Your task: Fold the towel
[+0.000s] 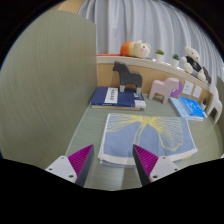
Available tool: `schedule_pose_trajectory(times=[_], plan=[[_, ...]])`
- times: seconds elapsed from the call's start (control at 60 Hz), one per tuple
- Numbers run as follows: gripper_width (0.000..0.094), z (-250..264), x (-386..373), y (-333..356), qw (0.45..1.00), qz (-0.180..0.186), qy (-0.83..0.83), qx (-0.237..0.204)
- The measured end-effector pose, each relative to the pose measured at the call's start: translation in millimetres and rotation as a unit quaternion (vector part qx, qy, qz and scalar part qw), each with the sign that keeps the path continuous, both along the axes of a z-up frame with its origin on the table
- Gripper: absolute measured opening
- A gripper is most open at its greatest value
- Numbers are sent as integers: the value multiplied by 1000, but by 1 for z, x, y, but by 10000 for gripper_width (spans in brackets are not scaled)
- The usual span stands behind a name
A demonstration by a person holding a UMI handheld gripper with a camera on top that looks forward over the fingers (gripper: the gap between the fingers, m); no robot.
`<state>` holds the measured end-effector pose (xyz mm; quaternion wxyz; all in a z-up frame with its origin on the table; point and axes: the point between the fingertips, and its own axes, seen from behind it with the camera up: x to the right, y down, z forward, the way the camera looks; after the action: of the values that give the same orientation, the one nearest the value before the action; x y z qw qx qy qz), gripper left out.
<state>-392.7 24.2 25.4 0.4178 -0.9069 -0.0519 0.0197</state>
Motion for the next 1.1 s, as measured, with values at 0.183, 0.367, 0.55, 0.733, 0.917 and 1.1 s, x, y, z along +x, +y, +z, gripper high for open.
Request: schedule_pose_trajectory(times=[0.183,0.367,0.55,0.733,0.917,1.1], plan=[[744,-19,-26,72,1000,4,-2,-3],[369,-37,-10,83,999,-27,-31,-26],[68,-39,4,84,998,-43,-39,-20],[34,-20,14,86,998,-24,-54,-36],[35,75,97,85,994,-52,-95,15],[33,104,219,84,991,-76,-105,28]])
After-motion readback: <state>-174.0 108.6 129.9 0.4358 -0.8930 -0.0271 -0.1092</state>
